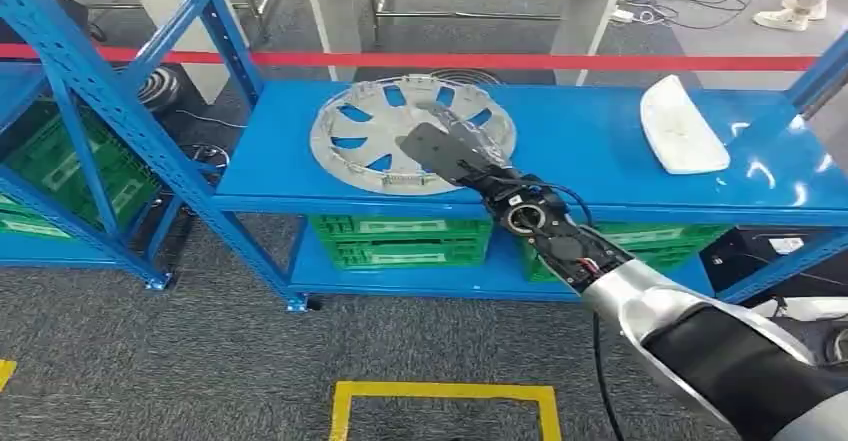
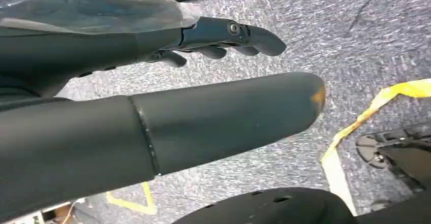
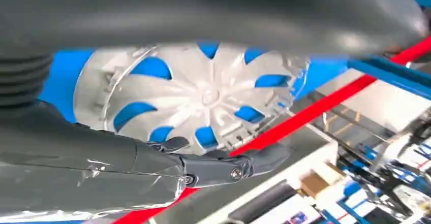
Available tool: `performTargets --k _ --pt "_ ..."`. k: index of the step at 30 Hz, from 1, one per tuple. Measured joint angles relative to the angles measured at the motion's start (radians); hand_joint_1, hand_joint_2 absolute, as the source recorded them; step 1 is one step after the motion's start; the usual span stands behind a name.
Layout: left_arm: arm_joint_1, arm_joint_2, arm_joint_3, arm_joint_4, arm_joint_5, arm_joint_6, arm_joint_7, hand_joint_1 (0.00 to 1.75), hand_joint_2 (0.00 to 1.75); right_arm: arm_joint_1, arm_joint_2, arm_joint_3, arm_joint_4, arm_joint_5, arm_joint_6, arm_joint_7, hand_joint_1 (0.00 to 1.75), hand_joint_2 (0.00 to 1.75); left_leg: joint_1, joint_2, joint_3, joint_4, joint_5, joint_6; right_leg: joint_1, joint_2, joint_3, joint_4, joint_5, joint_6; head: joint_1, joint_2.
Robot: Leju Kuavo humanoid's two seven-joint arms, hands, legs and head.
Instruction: Take the parts from the cabinet and place them on the table.
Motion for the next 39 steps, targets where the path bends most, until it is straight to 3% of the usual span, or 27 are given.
performTargets --k 1,2,5,6,7,8,10,13,17,20,23,32,39 --pt "0.001 -0.001 0.0 0.0 0.0 0.0 0.0 0.0 0.0 0.008 0.0 0.0 0.0 0.008 -0.002 0.006 0.0 1.75 0.001 -0.001 0.008 0.0 -0.005 0.0 -0.002 0.0 -0.018 0.019 0.012 0.003 0.003 0.0" --pt "0.002 -0.003 0.0 0.0 0.002 0.0 0.0 0.0 0.0 0.013 0.0 0.0 0.0 0.022 -0.004 0.018 0.0 1.75 0.002 -0.004 0.016 0.002 -0.013 -0.003 -0.005 -0.001 -0.013 -0.01 0.049 0.005 0.008 0.0" --pt "0.006 -0.006 0.0 0.0 0.003 0.0 0.0 0.0 0.0 0.006 -0.003 0.0 0.0 0.056 -0.003 0.045 0.0 1.75 0.006 -0.009 0.034 0.023 -0.041 -0.019 -0.013 -0.005 0.073 -0.252 0.201 0.01 0.023 0.0" --pt "0.005 -0.005 0.0 0.0 0.003 0.0 0.0 0.0 0.0 0.003 -0.003 0.0 0.0 0.061 -0.003 0.051 0.0 1.75 -0.001 -0.01 0.031 0.037 -0.051 -0.028 -0.01 -0.005 0.085 -0.276 0.186 0.011 0.024 0.0" --pt "0.003 -0.004 0.0 0.0 0.003 0.004 0.0 0.0 0.0 0.003 -0.003 0.001 -0.002 0.067 0.001 0.057 0.0 1.75 0.0 -0.011 0.026 0.042 -0.053 -0.031 -0.01 0.0 0.084 -0.277 0.181 -0.005 0.02 0.0" --pt "0.004 -0.004 0.0 0.0 0.003 0.01 0.001 0.0 0.0 0.005 -0.003 0.002 -0.002 0.069 0.005 0.06 0.0 1.75 0.001 -0.011 0.024 0.042 -0.054 -0.034 -0.007 0.0 0.082 -0.277 0.18 -0.01 0.011 0.0" --pt "0.005 -0.004 0.0 0.0 0.003 0.01 0.002 0.0 0.0 0.005 -0.003 0.003 -0.002 0.069 0.01 0.063 0.0 1.75 0.001 -0.011 0.022 0.042 -0.052 -0.024 -0.008 0.002 0.079 -0.279 0.182 -0.011 0.004 0.0" --pt "0.007 -0.004 0.0 0.0 0.005 0.01 0.003 0.0 0.0 0.005 -0.004 0.004 -0.002 0.069 0.018 0.067 0.0 1.75 0.001 -0.01 0.025 0.037 -0.051 -0.021 -0.007 0.008 0.077 -0.278 0.182 -0.011 -0.001 0.0" --pt "0.004 -0.002 0.0 0.0 0.005 0.01 0.003 0.0 0.0 0.004 -0.005 0.008 -0.002 0.069 0.019 0.068 0.0 1.75 0.003 -0.01 0.031 0.028 -0.051 -0.022 -0.004 0.007 0.08 -0.278 0.175 -0.022 -0.009 0.0" --pt "0.005 -0.002 0.0 0.0 0.005 0.01 0.003 0.0 0.0 0.004 -0.005 0.009 -0.002 0.069 0.019 0.068 0.0 1.75 0.006 -0.01 0.031 0.026 -0.052 -0.026 -0.001 0.007 0.08 -0.278 0.175 -0.024 -0.01 0.0" --pt "0.004 -0.003 0.0 0.0 0.003 0.01 0.003 0.0 0.0 0.004 -0.005 0.01 -0.002 0.073 0.033 0.071 0.0 1.75 0.008 -0.01 0.031 0.025 -0.052 -0.042 0.001 0.006 0.08 -0.278 0.175 -0.027 -0.01 0.0" --pt "0.004 -0.003 0.0 0.0 -0.002 0.01 0.004 0.0 0.0 0.002 -0.005 0.022 -0.003 0.164 0.146 0.159 0.0 1.75 0.007 -0.01 0.028 0.031 -0.053 -0.046 0.001 0.005 0.082 -0.279 0.176 -0.028 -0.01 0.0" --pt "0.004 -0.003 0.0 0.0 -0.002 0.01 0.006 0.0 0.0 0.0 -0.004 0.037 -0.002 0.182 0.168 0.177 0.0 1.75 0.007 -0.01 0.027 0.034 -0.055 -0.045 0.0 0.004 0.082 -0.279 0.176 -0.028 -0.01 0.0"
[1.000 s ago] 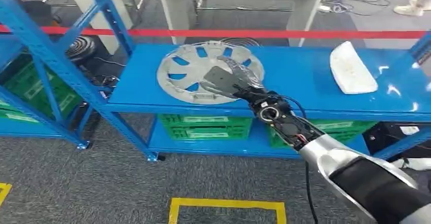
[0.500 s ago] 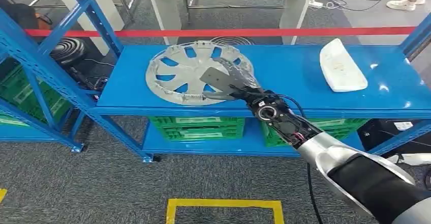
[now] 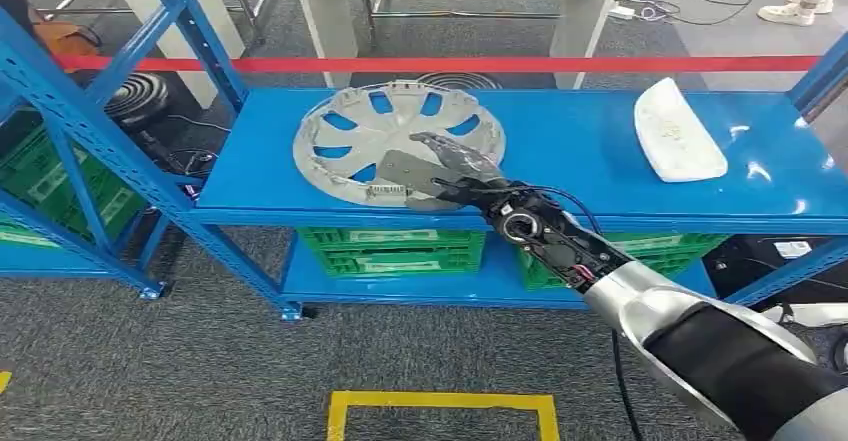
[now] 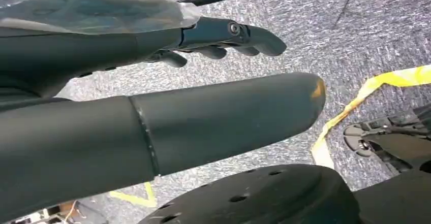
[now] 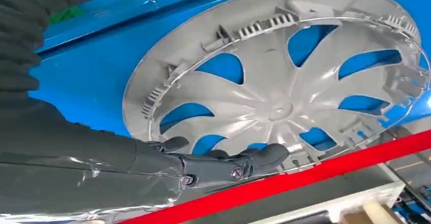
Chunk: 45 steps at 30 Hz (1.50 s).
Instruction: Take the parts from the cabinet and place them on the table.
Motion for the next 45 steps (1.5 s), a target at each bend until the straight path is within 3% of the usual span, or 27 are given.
performTargets --k 3,5,6,7,9,10,12,15,16,17,18,19,21,22,25,26,28,30,31,32,34,35,36,37,40,41,45 --pt "0.0 0.001 0.0 0.0 0.0 0.0 0.0 0.0 0.0 0.0 0.0 0.005 0.0 0.008 0.004 0.001 0.0 1.75 -0.002 0.0 -0.003 0.006 -0.004 0.001 -0.008 0.0 0.002 -0.007 0.004 0.005 0.0 0.0" --pt "-0.001 0.004 0.0 0.0 0.0 0.0 0.0 0.0 0.0 -0.004 0.002 0.009 0.0 0.008 0.006 0.002 0.0 1.75 -0.006 0.002 0.01 -0.023 0.01 0.029 -0.007 0.001 0.013 -0.03 0.015 0.021 -0.005 0.0" --pt "0.0 -0.002 0.0 0.0 0.0 0.0 0.0 0.0 0.0 -0.005 0.002 0.009 -0.003 0.008 0.005 0.002 0.0 1.75 0.013 0.006 0.036 -0.068 0.029 0.029 -0.004 -0.004 0.014 -0.029 0.012 0.02 -0.005 0.0" --pt "-0.001 -0.002 0.0 0.0 0.0 0.0 0.0 0.0 0.0 -0.009 0.002 0.011 -0.002 0.008 0.006 0.001 0.0 1.75 0.012 0.008 0.05 -0.09 0.038 0.031 0.001 -0.004 0.004 -0.003 -0.004 0.025 0.003 0.0" --pt "0.0 -0.003 0.0 0.0 0.0 0.0 0.0 0.0 0.0 -0.014 0.002 0.013 -0.001 0.008 0.006 0.002 0.0 1.75 0.017 0.013 0.056 -0.094 0.04 0.029 -0.004 -0.003 -0.069 0.148 -0.074 0.033 0.012 0.0" --pt "-0.001 -0.005 0.0 0.0 0.0 0.0 0.0 0.0 0.0 -0.009 0.002 0.016 -0.001 0.008 0.006 0.002 0.0 1.75 0.02 0.013 0.057 -0.092 0.036 0.025 -0.01 -0.004 -0.108 0.221 -0.097 0.041 0.013 0.0" --pt "0.0 -0.006 0.0 0.0 0.0 -0.001 0.0 0.0 0.0 -0.005 0.002 0.021 0.002 0.008 0.006 0.004 0.0 1.75 0.031 0.01 0.058 -0.082 0.027 0.011 -0.025 -0.006 -0.129 0.244 -0.076 0.059 0.014 0.0" --pt "0.002 -0.008 0.0 0.0 0.0 -0.001 0.0 0.0 0.0 -0.008 0.002 0.024 0.002 0.008 0.006 0.004 0.0 1.75 0.062 0.003 0.055 -0.029 -0.014 -0.029 -0.055 -0.014 -0.027 0.011 0.047 0.1 0.026 0.0" --pt "0.0 0.003 0.0 0.003 0.0 0.0 0.0 0.0 0.0 -0.009 0.002 0.025 0.004 0.008 0.006 0.005 0.0 1.75 0.057 0.002 0.043 -0.015 -0.026 -0.044 -0.045 0.0 -0.026 0.03 0.008 0.107 0.036 0.0" --pt "-0.002 0.0 0.0 0.002 0.0 -0.001 0.0 0.0 0.0 -0.01 0.003 0.027 0.002 0.01 0.007 0.004 0.0 1.75 0.059 0.0 0.034 0.017 -0.036 -0.053 -0.046 0.008 -0.031 0.026 0.008 0.076 0.041 0.0" --pt "-0.003 -0.001 0.0 0.002 0.0 -0.001 0.0 0.0 0.0 -0.005 0.003 0.029 0.003 0.018 0.012 0.006 0.0 1.75 0.057 0.0 0.032 0.013 -0.032 -0.054 -0.043 0.006 -0.037 0.04 0.002 0.058 0.032 0.0" --pt "-0.002 -0.002 0.0 0.002 0.0 -0.001 0.001 0.0 0.0 -0.004 0.003 0.029 0.003 0.024 0.016 0.006 0.0 1.75 0.059 -0.001 0.031 0.008 -0.03 -0.055 -0.04 0.005 -0.041 0.048 -0.003 0.049 0.017 0.0" --pt "-0.001 -0.006 -0.001 0.002 -0.003 -0.001 0.002 0.0 0.0 -0.006 0.002 0.029 0.001 0.039 0.024 0.01 0.0 1.75 0.067 0.002 0.033 0.015 -0.04 -0.061 -0.037 0.007 -0.042 0.052 -0.007 0.029 0.014 0.0" --pt "-0.004 -0.005 -0.001 0.002 -0.004 -0.001 0.003 0.0 0.0 -0.006 0.003 0.03 0.0 0.051 0.027 0.011 0.0 1.75 0.066 0.005 0.011 0.061 -0.064 -0.056 -0.034 0.008 -0.04 0.05 -0.009 0.023 0.001 0.0" --pt "-0.007 -0.005 -0.001 0.002 -0.006 -0.001 0.003 0.0 0.0 -0.007 0.003 0.032 0.0 0.066 0.031 0.019 0.0 1.75 0.046 0.006 -0.14 0.318 -0.155 -0.042 -0.023 0.007 -0.038 0.048 -0.012 0.015 -0.01 0.0" --pt "-0.006 -0.005 -0.001 0.002 -0.006 -0.001 0.004 0.0 0.0 -0.006 0.003 0.033 0.001 0.066 0.031 0.019 0.0 1.75 0.038 0.005 -0.177 0.368 -0.16 -0.035 -0.017 0.007 -0.036 0.048 -0.014 0.011 -0.011 0.0" --pt "-0.004 -0.006 -0.001 0.002 -0.007 -0.001 0.005 0.0 0.0 -0.006 0.004 0.035 0.001 0.066 0.031 0.02 0.0 1.75 0.018 0.005 -0.182 0.325 -0.099 -0.005 -0.002 0.007 -0.028 0.047 -0.019 0.003 -0.01 0.0" --pt "-0.005 -0.005 -0.001 0.002 -0.007 -0.001 0.004 0.0 0.0 -0.006 0.004 0.035 0.001 0.066 0.033 0.02 0.0 1.75 -0.007 0.004 -0.116 0.153 0.004 0.038 0.011 0.009 -0.015 0.041 -0.021 -0.001 -0.011 0.0" --pt "-0.005 0.0 -0.001 0.003 -0.008 -0.001 0.004 0.0 0.0 -0.006 0.005 0.035 0.001 0.066 0.037 0.02 0.0 1.75 -0.024 0.002 -0.088 0.077 0.027 0.064 0.007 0.009 -0.008 0.034 -0.021 -0.002 -0.009 0.0" --pt "-0.006 0.0 -0.001 0.003 -0.008 0.0 0.004 0.0 0.0 -0.006 0.005 0.035 0.001 0.067 0.039 0.02 0.0 1.75 -0.025 0.009 -0.076 0.062 0.022 0.07 0.018 0.01 -0.006 0.031 -0.021 -0.001 -0.006 0.0" --pt "-0.009 0.002 -0.001 0.003 -0.01 0.001 0.003 0.0 0.0 -0.005 0.005 0.035 0.001 0.067 0.045 0.023 0.0 1.75 -0.03 0.009 -0.069 0.045 0.025 0.062 0.013 0.009 -0.005 0.029 -0.024 -0.001 -0.004 0.0" --pt "-0.009 0.0 -0.001 0.003 -0.01 0.001 0.001 0.0 0.0 -0.004 0.005 0.035 0.001 0.067 0.046 0.023 0.0 1.75 -0.024 0.008 -0.066 0.037 0.024 0.011 0.017 0.007 -0.004 0.029 -0.028 -0.02 -0.006 0.0" --pt "-0.009 0.0 -0.001 0.003 -0.01 0.001 -0.001 0.0 0.0 -0.005 0.005 0.035 0.001 0.067 0.046 0.023 0.0 1.75 -0.024 0.006 -0.065 0.037 0.027 0.007 0.015 0.005 -0.003 0.029 -0.028 -0.02 -0.003 0.0" --pt "-0.009 0.0 -0.001 0.003 -0.01 0.001 -0.002 0.0 0.0 -0.005 0.005 0.035 0.001 0.067 0.046 0.023 0.0 1.75 -0.026 0.005 -0.065 0.037 0.025 0.02 0.015 0.004 -0.002 0.027 -0.026 -0.018 -0.003 0.0" --pt "-0.008 0.002 -0.001 0.003 -0.01 0.003 -0.003 0.0 0.0 -0.004 0.005 0.034 0.001 0.068 0.045 0.023 0.0 1.75 -0.026 0.004 -0.065 0.037 0.025 0.021 0.015 0.002 0.003 0.02 -0.025 -0.014 -0.002 0.0" --pt "-0.008 0.001 -0.001 0.003 -0.01 0.003 -0.003 0.0 0.0 -0.004 0.005 0.034 0.001 0.068 0.045 0.023 0.0 0.0 -0.026 0.004 -0.065 0.037 0.025 0.022 0.015 0.002 0.003 0.019 -0.024 -0.013 -0.002 0.0" --pt "-0.008 0.0 -0.001 0.003 -0.01 0.006 -0.003 0.0 0.0 -0.003 0.005 0.032 0.0 0.057 0.041 0.007 0.0 0.0 -0.026 0.004 -0.064 0.037 0.024 0.025 0.015 0.003 0.006 0.014 -0.023 -0.011 -0.002 0.0"
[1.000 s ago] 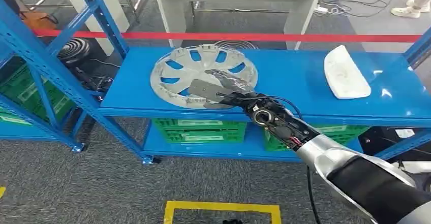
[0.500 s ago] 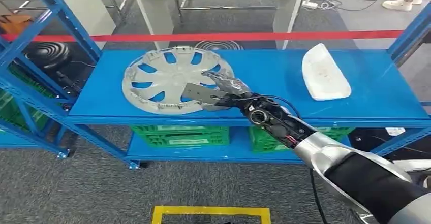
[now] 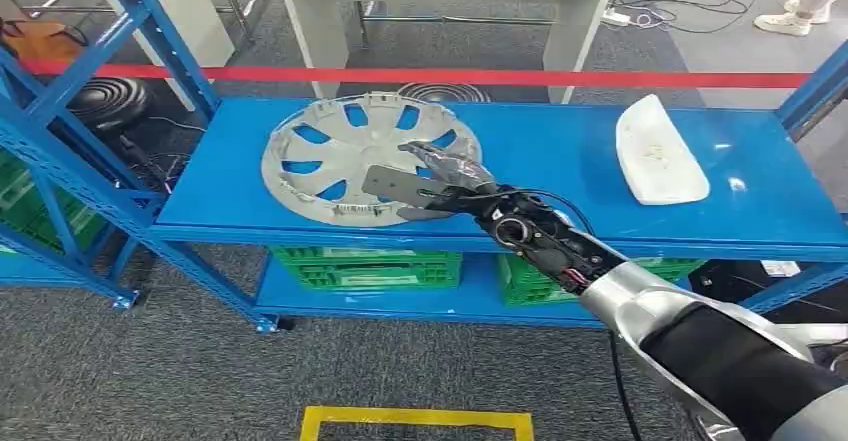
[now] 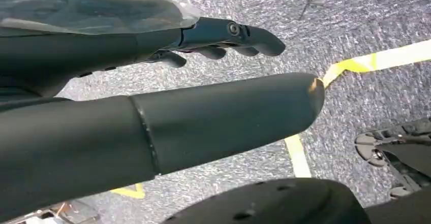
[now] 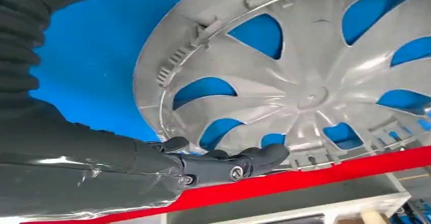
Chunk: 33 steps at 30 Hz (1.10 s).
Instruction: Take the parts from the cabinet and place them on the table.
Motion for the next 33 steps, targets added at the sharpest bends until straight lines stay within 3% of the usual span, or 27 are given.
performTargets --k 13,19,20,21,22,24,25,26,28,29,30,31,32,33 --pt "0.0 -0.001 0.0 0.0 0.0 0.004 0.0 0.0 0.0 0.0 0.0 0.0 0.0 -0.013 0.008 -0.028 0.0 0.0 0.002 0.0 0.001 0.0 0.001 0.004 0.0 0.0 0.001 -0.001 0.001 0.002 0.0 0.0" --pt "0.0 0.0 0.0 0.0 -0.003 0.004 -0.002 0.0 0.0 0.0 0.0 0.001 0.0 -0.013 0.015 -0.031 0.0 0.0 -0.003 -0.001 0.002 0.001 -0.002 0.018 -0.003 0.0 0.006 -0.01 0.004 0.012 -0.002 0.0" --pt "-0.001 -0.001 0.0 0.0 -0.003 0.004 -0.002 0.0 0.0 -0.001 0.0 0.001 -0.001 -0.013 0.018 -0.031 0.0 0.0 0.004 -0.001 0.01 -0.018 0.005 0.024 0.003 0.0 0.011 -0.014 0.005 0.016 -0.001 0.0" --pt "0.0 -0.007 0.0 0.0 -0.003 0.004 -0.002 0.0 0.0 0.001 0.0 0.0 -0.003 -0.013 0.02 -0.031 0.0 0.0 0.014 0.001 0.025 -0.035 0.012 0.023 0.001 -0.004 0.01 -0.009 -0.002 0.018 -0.001 0.0" --pt "0.0 -0.007 0.0 0.0 -0.004 0.004 -0.002 0.0 0.0 0.0 0.0 0.0 -0.003 -0.013 0.022 -0.032 0.0 0.0 0.016 -0.001 0.034 -0.047 0.014 0.025 0.004 -0.004 -0.002 0.024 -0.025 0.025 0.005 0.0" --pt "0.0 -0.007 0.0 0.0 -0.008 0.004 -0.002 0.0 0.0 0.0 0.0 0.0 -0.003 -0.011 0.026 -0.031 0.0 0.0 0.021 -0.001 0.038 -0.051 0.016 0.029 -0.005 -0.005 -0.076 0.182 -0.102 0.037 0.01 0.0" --pt "0.0 -0.007 0.0 0.0 -0.009 0.004 -0.002 0.0 0.0 0.005 0.0 0.0 -0.003 -0.011 0.027 -0.03 0.0 0.0 0.024 -0.004 0.039 -0.05 0.015 0.028 -0.011 -0.005 -0.114 0.256 -0.126 0.043 0.013 0.0" --pt "0.0 -0.007 0.0 0.0 -0.009 0.004 -0.002 0.0 0.0 0.01 0.0 0.0 -0.003 -0.011 0.027 -0.03 0.0 0.0 0.028 -0.009 0.039 -0.05 0.014 0.025 -0.017 -0.005 -0.135 0.291 -0.128 0.049 0.014 0.0" --pt "0.001 -0.008 0.0 0.0 -0.01 0.004 -0.002 0.0 0.0 0.014 0.0 0.0 -0.003 -0.009 0.029 -0.029 0.0 0.0 0.039 -0.021 0.042 -0.044 0.008 0.014 -0.029 -0.006 -0.109 0.227 -0.071 0.062 0.016 0.0" --pt "0.001 -0.01 0.0 0.0 -0.01 0.003 -0.002 0.0 0.0 0.013 0.0 0.0 -0.003 -0.008 0.029 -0.029 0.0 0.0 0.048 -0.03 0.044 -0.035 0.001 0.003 -0.037 -0.004 -0.057 0.122 -0.012 0.073 0.018 0.0" --pt "0.001 -0.01 0.0 0.0 -0.01 0.004 -0.002 0.0 0.0 0.012 -0.001 0.0 -0.003 -0.009 0.029 -0.029 0.0 0.0 0.053 -0.038 0.044 -0.024 -0.007 -0.008 -0.047 0.004 -0.015 0.034 0.028 0.083 0.023 0.0" --pt "0.0 -0.006 0.0 0.0 -0.01 0.004 -0.002 0.0 0.0 0.011 -0.002 0.0 -0.002 -0.009 0.03 -0.029 0.0 0.0 0.049 -0.045 0.038 -0.013 -0.015 -0.02 -0.051 0.037 0.006 -0.001 0.01 0.094 0.033 0.0" --pt "-0.002 -0.008 0.0 0.0 -0.01 0.003 -0.002 0.0 0.0 0.011 -0.002 0.001 -0.003 -0.009 0.032 -0.029 0.0 0.0 0.049 -0.051 0.03 -0.001 -0.017 -0.026 -0.047 0.038 0.004 -0.004 0.007 0.07 0.035 0.0" --pt "-0.002 -0.008 0.0 0.0 -0.009 0.004 -0.002 0.0 0.0 0.013 -0.002 0.001 -0.003 -0.009 0.034 -0.028 0.0 0.0 0.052 -0.054 0.029 -0.007 -0.014 -0.033 -0.042 0.029 0.001 0.001 0.005 0.06 0.028 0.0"
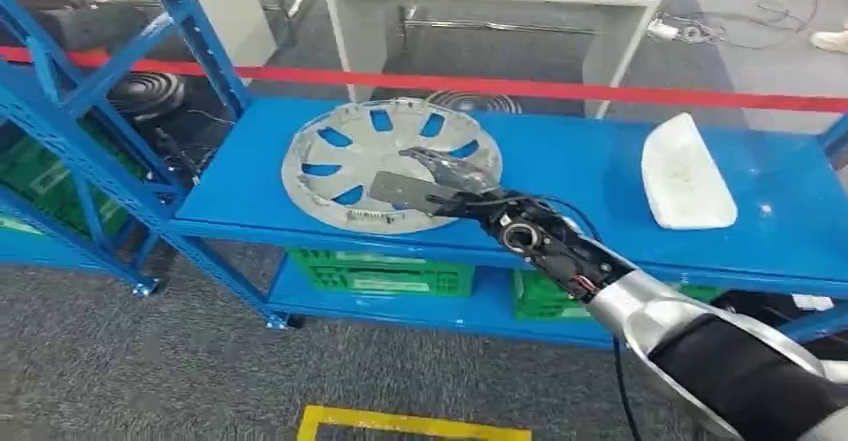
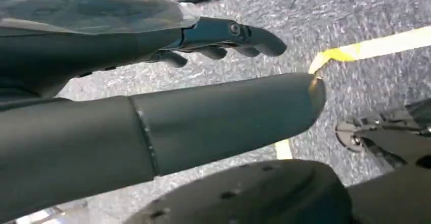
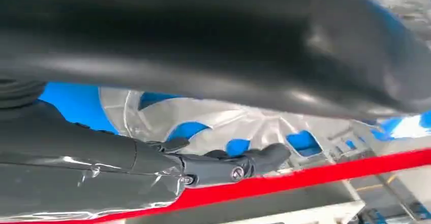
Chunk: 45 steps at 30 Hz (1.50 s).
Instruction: Take the parts from the cabinet and place them on the table.
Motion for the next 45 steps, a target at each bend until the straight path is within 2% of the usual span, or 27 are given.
performTargets --k 2,3,4,5,7,8,9,10,12,13,14,16,17,18,19,20,23,24,26,30,37,45 --pt "0.004 0.0 0.0 0.0 0.002 0.0 0.0 0.0 0.0 -0.003 0.001 0.002 0.0 0.0 0.002 -0.001 0.0 0.0 0.005 -0.012 0.002 -0.01 0.005 -0.013 0.004 -0.012 0.0 0.0 0.001 -0.018 -0.007 0.0" --pt "0.006 -0.001 0.0 0.0 0.003 0.0 0.0 0.0 0.0 -0.006 0.001 0.0 0.0 0.0 0.003 0.0 0.0 0.0 0.008 -0.007 0.0 -0.006 -0.001 -0.016 0.0 -0.019 0.005 -0.005 0.004 -0.029 -0.007 0.0" --pt "0.006 -0.002 0.0 0.0 0.003 0.0 0.0 0.0 0.0 -0.008 0.001 -0.001 0.0 0.0 0.003 -0.001 0.0 0.0 0.005 0.027 -0.015 0.031 -0.022 -0.016 0.002 -0.022 0.005 -0.006 0.004 -0.034 -0.014 0.0" --pt "0.004 -0.001 0.0 0.0 0.003 0.0 0.0 0.0 0.0 -0.009 0.002 0.0 0.0 0.0 0.003 -0.002 0.0 0.0 0.003 0.042 -0.052 0.105 -0.057 -0.017 0.004 -0.028 0.006 -0.006 0.003 -0.04 -0.026 0.0" --pt "0.002 -0.001 0.0 0.0 0.004 0.0 -0.001 0.0 0.0 -0.006 0.002 0.002 0.0 0.0 0.003 -0.001 0.0 0.0 0.002 0.047 -0.147 0.28 -0.122 -0.017 0.013 -0.042 0.006 -0.006 0.0 -0.044 -0.033 0.0" --pt "0.003 -0.001 0.0 0.0 0.006 0.001 -0.001 0.0 0.0 -0.006 0.002 0.002 0.001 0.0 0.003 -0.002 0.0 0.0 0.001 0.048 -0.176 0.326 -0.128 -0.015 0.017 -0.049 0.006 -0.006 -0.001 -0.047 -0.034 0.0" --pt "0.005 -0.001 0.0 0.0 0.006 0.001 -0.001 0.0 0.0 -0.006 0.002 0.003 0.002 0.0 0.003 -0.002 0.0 0.0 -0.001 0.048 -0.18 0.324 -0.112 -0.01 0.021 -0.055 0.008 -0.006 -0.003 -0.049 -0.033 0.0" --pt "0.005 -0.001 0.0 0.0 0.006 0.001 -0.001 0.0 0.0 -0.006 0.002 0.003 0.002 0.0 0.003 -0.003 0.0 0.0 -0.006 0.049 -0.16 0.273 -0.076 -0.001 0.025 -0.062 0.011 -0.006 -0.005 -0.051 -0.034 0.0" --pt "0.004 -0.001 0.0 0.0 0.006 0.002 -0.001 0.0 0.0 -0.007 0.002 0.003 0.002 0.0 0.003 -0.005 0.0 0.0 -0.02 0.062 -0.071 0.087 0.017 0.025 0.031 -0.072 0.021 -0.007 -0.01 -0.052 -0.034 0.0" --pt "0.003 0.002 0.0 0.0 0.006 0.002 -0.001 0.0 0.0 -0.008 0.002 0.003 0.002 -0.005 0.002 -0.008 0.0 0.0 -0.033 0.076 -0.039 0.015 0.028 0.039 0.03 -0.076 0.024 -0.008 -0.012 -0.051 -0.033 0.0" --pt "0.0 0.003 0.0 0.0 0.006 0.002 -0.001 0.0 0.0 -0.009 0.002 0.002 0.002 -0.011 0.002 -0.013 0.0 0.0 -0.038 0.083 -0.032 0.007 0.024 0.041 0.039 -0.08 0.023 -0.008 -0.016 -0.046 -0.034 0.0" --pt "0.001 0.003 0.0 0.0 0.004 0.002 -0.002 0.0 0.0 -0.008 0.002 0.0 0.003 -0.027 0.002 -0.018 0.0 0.0 -0.044 0.076 -0.034 0.004 0.024 0.04 0.034 -0.085 0.026 -0.012 -0.016 -0.04 -0.032 0.0" --pt "0.002 0.002 0.0 0.0 0.002 0.003 -0.002 0.0 0.0 -0.008 0.002 -0.001 0.003 -0.032 0.003 -0.019 0.0 0.0 -0.04 0.073 -0.031 -0.003 0.031 0.036 0.037 -0.088 0.023 -0.01 -0.02 -0.04 -0.035 0.0" --pt "0.003 0.0 0.0 0.0 0.001 0.003 -0.001 0.0 0.0 -0.008 0.002 -0.002 0.003 -0.034 0.003 -0.018 0.0 0.0 -0.036 0.072 -0.032 -0.003 0.03 0.014 0.039 -0.087 0.025 -0.013 -0.022 -0.068 -0.029 0.0" --pt "0.004 0.001 0.0 0.0 0.0 0.003 -0.001 0.0 0.0 -0.009 0.002 -0.003 0.003 -0.034 0.003 -0.019 0.0 0.0 -0.037 0.071 -0.032 -0.005 0.032 0.018 0.039 -0.088 0.026 -0.012 -0.02 -0.071 -0.022 0.0" --pt "0.004 0.002 0.0 0.0 -0.001 0.003 -0.001 0.0 0.0 -0.009 0.002 -0.003 0.003 -0.034 0.003 -0.018 0.0 0.0 -0.038 0.071 -0.032 -0.003 0.031 0.02 0.039 -0.087 0.027 -0.015 -0.016 -0.065 -0.022 0.0" --pt "0.003 0.001 0.0 0.0 -0.002 0.003 -0.001 0.0 0.0 -0.01 0.002 -0.003 0.003 -0.033 0.005 -0.013 0.0 0.0 -0.038 0.071 -0.033 -0.003 0.03 0.024 0.038 -0.086 0.031 -0.023 -0.013 -0.058 -0.016 0.0" --pt "0.002 0.0 0.0 0.0 -0.003 0.003 -0.001 0.0 0.0 -0.01 0.002 -0.003 0.003 -0.027 0.01 -0.004 0.0 1.75 -0.038 0.071 -0.033 -0.002 0.029 0.024 0.038 -0.086 0.032 -0.025 -0.013 -0.057 -0.016 0.0" --pt "0.001 0.0 0.0 0.0 -0.003 0.003 0.0 0.0 0.0 -0.014 0.002 -0.002 0.004 -0.004 0.02 0.018 0.0 1.75 -0.038 0.071 -0.033 -0.002 0.029 0.027 0.038 -0.086 0.034 -0.028 -0.012 -0.049 -0.014 0.0" --pt "0.001 -0.002 0.0 0.0 0.007 0.005 0.001 0.0 0.0 -0.049 0.002 0.008 0.028 0.05 0.027 0.077 0.0 1.75 -0.038 0.071 -0.033 -0.002 0.029 0.031 0.038 -0.086 0.034 -0.029 -0.011 -0.043 -0.013 0.0" --pt "0.006 -0.005 0.0 0.0 0.021 0.011 0.002 0.0 0.0 -0.093 0.002 0.023 0.098 0.082 0.032 0.143 0.0 1.75 -0.037 0.07 -0.033 -0.003 0.03 0.033 0.038 -0.086 0.034 -0.029 -0.01 -0.041 -0.016 0.0" --pt "0.009 -0.009 0.0 0.0 0.021 0.013 0.002 0.0 0.0 -0.138 0.002 0.039 0.198 0.138 0.056 0.163 0.0 1.75 -0.035 0.07 -0.032 -0.005 0.031 0.032 0.038 -0.086 0.033 -0.029 -0.01 -0.041 -0.017 0.0"
